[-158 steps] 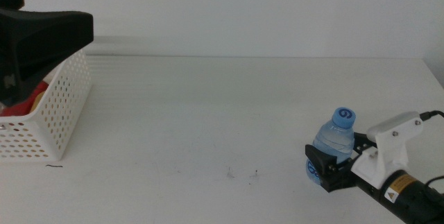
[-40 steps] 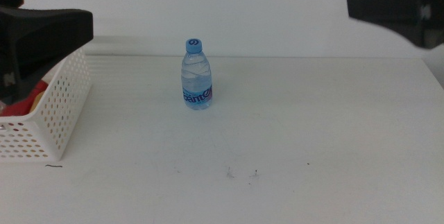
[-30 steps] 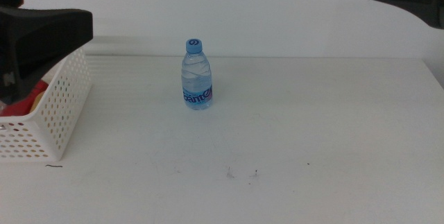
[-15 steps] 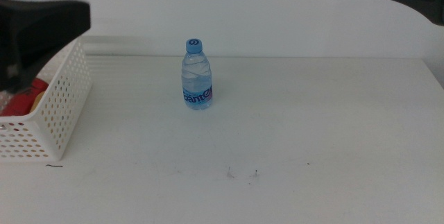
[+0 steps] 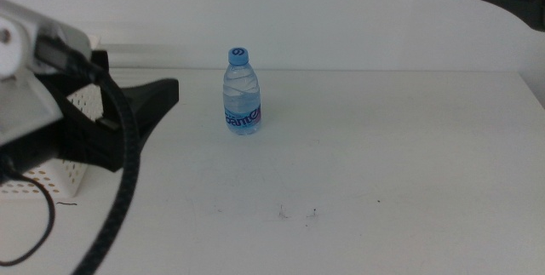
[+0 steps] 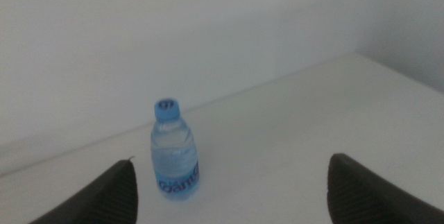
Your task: Use arms to grab the bottles and put them into the dustbin to the left of the table.
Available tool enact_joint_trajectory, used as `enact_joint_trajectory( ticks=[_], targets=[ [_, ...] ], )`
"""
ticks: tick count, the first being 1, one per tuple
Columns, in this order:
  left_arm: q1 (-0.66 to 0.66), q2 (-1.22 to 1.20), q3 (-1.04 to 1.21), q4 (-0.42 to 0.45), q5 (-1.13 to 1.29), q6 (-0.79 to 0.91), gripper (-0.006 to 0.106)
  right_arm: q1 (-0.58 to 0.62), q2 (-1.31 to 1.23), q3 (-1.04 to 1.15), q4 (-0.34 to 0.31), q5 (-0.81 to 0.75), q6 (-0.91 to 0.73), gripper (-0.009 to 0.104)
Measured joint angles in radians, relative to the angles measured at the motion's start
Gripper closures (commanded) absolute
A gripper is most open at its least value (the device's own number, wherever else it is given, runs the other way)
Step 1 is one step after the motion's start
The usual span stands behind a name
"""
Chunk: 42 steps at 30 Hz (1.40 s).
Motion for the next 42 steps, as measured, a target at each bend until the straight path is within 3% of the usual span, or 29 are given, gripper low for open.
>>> enact_joint_trajectory(
  ticks=[4, 9, 12, 17, 36, 42],
  targets=[
    [-0.003, 0.007, 0.013, 0.032, -0.007, -0.012, 0.007, 0.000, 0.000, 0.000, 0.000, 0.000, 0.000, 0.003],
    [-0.110, 0.055, 0.049, 0.405, -0.133, -0.408, 0.007, 0.000, 0.000, 0.000, 0.000, 0.000, 0.000, 0.003],
    [-0.160, 0.121, 0.139, 0.507, -0.370, -0.536, 0.007, 0.000, 0.000, 0.000, 0.000, 0.000, 0.000, 0.003],
    [-0.170, 0.251, 0.270, 0.524, -0.695, -0.591, 0.007, 0.000, -0.002, -0.002, 0.000, 0.000, -0.002, 0.003],
    [-0.167, 0.361, 0.332, 0.423, -0.829, -0.545, 0.007, 0.000, -0.002, -0.002, 0.000, 0.000, -0.002, 0.003],
    [-0.096, 0.507, 0.416, 0.475, -1.035, -0.583, 0.007, 0.000, -0.002, -0.002, 0.000, 0.000, -0.002, 0.003]
  ],
)
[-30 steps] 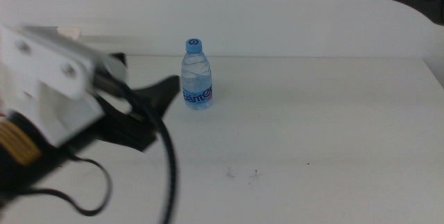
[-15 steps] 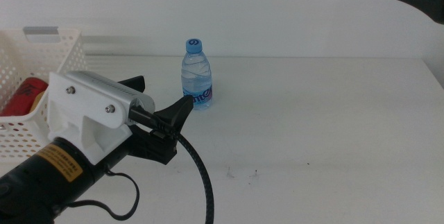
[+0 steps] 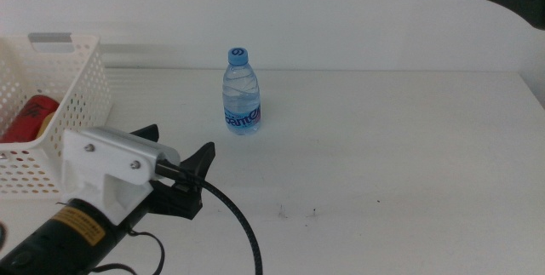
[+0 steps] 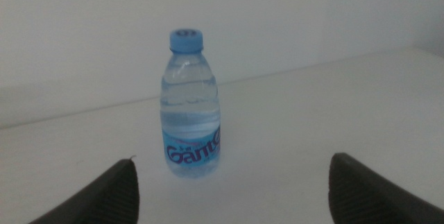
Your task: Use arms to grab the bottles and put them into the dustbin to the left of the table.
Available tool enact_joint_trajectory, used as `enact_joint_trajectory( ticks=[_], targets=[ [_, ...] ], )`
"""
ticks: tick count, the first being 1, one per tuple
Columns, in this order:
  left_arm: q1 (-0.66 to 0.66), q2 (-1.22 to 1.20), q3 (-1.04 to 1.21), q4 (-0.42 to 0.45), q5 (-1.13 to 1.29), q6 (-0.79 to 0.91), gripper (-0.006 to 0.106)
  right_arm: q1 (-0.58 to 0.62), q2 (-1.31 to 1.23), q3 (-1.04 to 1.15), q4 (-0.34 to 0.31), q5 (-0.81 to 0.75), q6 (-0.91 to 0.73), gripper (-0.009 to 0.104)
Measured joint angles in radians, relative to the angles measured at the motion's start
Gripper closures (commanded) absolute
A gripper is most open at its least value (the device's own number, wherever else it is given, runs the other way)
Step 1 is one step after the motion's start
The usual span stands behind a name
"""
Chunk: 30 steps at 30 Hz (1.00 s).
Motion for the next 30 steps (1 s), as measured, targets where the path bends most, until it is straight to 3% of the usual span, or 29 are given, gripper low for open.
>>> enact_joint_trajectory(
  ticks=[7, 15, 30],
  targets=[
    [0.118, 0.218, -0.023, 0.190, -0.167, -0.081, 0.007, 0.000, 0.000, 0.000, 0.000, 0.000, 0.000, 0.003],
    [0.201, 0.458, -0.188, 0.343, -0.246, -0.158, 0.007, 0.000, 0.000, 0.000, 0.000, 0.000, 0.000, 0.003],
    [0.244, 0.770, -0.527, 0.390, -0.213, -0.212, 0.007, 0.000, 0.000, 0.000, 0.000, 0.000, 0.000, 0.003]
  ],
)
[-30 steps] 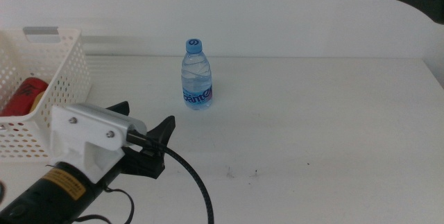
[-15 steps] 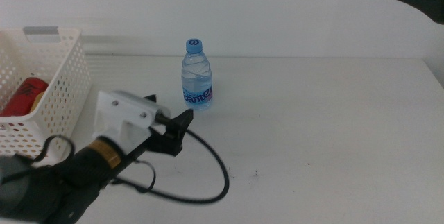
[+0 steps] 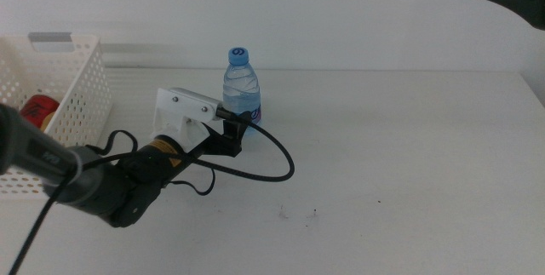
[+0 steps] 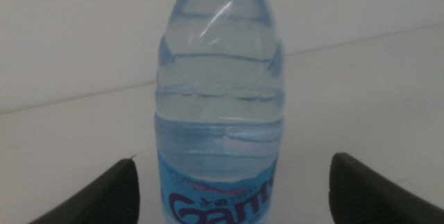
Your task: Use arms to grab the bottles and put them into the dustbin to the left of the table.
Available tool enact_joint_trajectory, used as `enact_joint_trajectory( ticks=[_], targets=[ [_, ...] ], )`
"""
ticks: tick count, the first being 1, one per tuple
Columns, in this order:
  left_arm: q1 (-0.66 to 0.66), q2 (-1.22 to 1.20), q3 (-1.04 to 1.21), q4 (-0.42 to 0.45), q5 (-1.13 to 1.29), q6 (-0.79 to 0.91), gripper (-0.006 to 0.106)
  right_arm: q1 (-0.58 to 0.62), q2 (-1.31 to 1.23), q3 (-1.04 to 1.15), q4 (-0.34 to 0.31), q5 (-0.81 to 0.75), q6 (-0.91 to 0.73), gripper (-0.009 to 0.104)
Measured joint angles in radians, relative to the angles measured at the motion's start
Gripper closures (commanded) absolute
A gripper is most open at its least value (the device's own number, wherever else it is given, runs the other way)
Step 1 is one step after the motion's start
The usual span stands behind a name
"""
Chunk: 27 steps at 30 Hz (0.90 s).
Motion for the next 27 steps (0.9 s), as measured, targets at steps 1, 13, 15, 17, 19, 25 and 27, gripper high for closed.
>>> enact_joint_trajectory(
  ticks=[1, 13, 15, 17, 19, 25, 27],
  targets=[
    [0.000, 0.014, -0.014, 0.000, 0.002, 0.000, 0.007, 0.000, 0.000, 0.000, 0.000, 0.000, 0.000, 0.003],
    [0.000, 0.137, -0.153, 0.046, 0.010, -0.004, 0.007, 0.000, 0.000, 0.000, 0.000, 0.000, 0.000, 0.003],
    [0.000, 0.154, -0.177, 0.046, 0.012, -0.004, 0.007, 0.000, 0.000, 0.000, 0.000, 0.000, 0.000, 0.003],
    [0.000, 0.173, -0.200, 0.046, 0.012, -0.004, 0.007, 0.000, 0.000, 0.000, 0.000, 0.000, 0.000, 0.003],
    [0.000, 0.190, -0.220, 0.046, 0.012, -0.009, 0.007, 0.000, 0.000, 0.000, 0.000, 0.000, 0.000, 0.003],
    [0.000, 0.215, -0.274, 0.046, 0.007, -0.013, 0.007, 0.000, 0.000, 0.000, 0.000, 0.000, 0.000, 0.003],
    [0.000, 0.224, -0.290, 0.046, 0.004, -0.013, 0.007, 0.000, 0.000, 0.000, 0.000, 0.000, 0.000, 0.003]
  ],
)
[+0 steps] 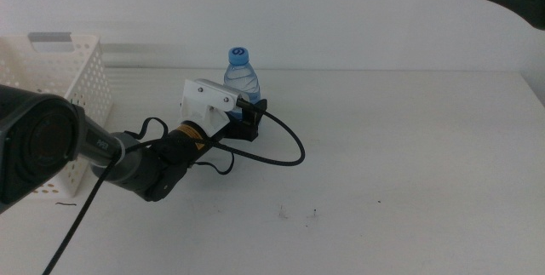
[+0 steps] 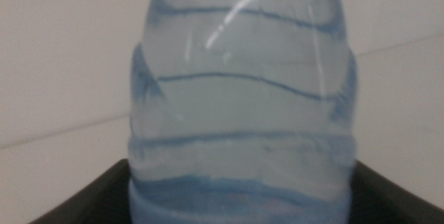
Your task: Use arms to grab the bottles and put them into the dustbin to the left of the table.
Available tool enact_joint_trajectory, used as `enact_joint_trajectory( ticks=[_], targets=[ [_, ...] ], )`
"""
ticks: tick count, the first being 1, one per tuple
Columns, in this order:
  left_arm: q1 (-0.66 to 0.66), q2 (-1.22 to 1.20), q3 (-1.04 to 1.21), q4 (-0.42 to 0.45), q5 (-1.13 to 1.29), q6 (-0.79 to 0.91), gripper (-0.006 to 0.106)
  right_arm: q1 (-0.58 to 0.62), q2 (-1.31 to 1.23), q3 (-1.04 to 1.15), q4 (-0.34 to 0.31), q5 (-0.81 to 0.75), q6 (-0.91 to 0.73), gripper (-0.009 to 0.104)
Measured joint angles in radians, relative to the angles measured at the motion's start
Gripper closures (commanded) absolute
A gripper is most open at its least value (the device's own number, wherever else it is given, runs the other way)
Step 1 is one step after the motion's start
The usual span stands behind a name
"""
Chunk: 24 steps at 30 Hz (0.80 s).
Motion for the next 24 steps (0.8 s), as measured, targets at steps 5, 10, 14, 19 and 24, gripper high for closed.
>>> enact_joint_trajectory(
  ticks=[5, 10, 14, 19, 24],
  targets=[
    [0.000, 0.037, -0.044, -0.003, -0.008, 0.000, 0.007, 0.000, 0.000, 0.000, 0.000, 0.000, 0.000, 0.003],
    [0.000, 0.056, -0.063, -0.013, -0.040, 0.001, 0.007, 0.000, 0.000, 0.000, 0.000, 0.000, 0.000, 0.003],
    [0.000, 0.056, -0.067, -0.017, -0.052, 0.021, 0.011, 0.000, 0.000, 0.000, 0.000, 0.000, 0.000, 0.003],
    [0.000, 0.056, -0.067, -0.011, -0.057, 0.023, 0.037, 0.000, 0.000, 0.000, 0.000, 0.000, 0.000, 0.003],
    [0.000, 0.050, -0.067, -0.011, -0.038, 0.023, 0.073, 0.000, 0.000, 0.000, 0.000, 0.000, 0.000, 0.003]
  ],
)
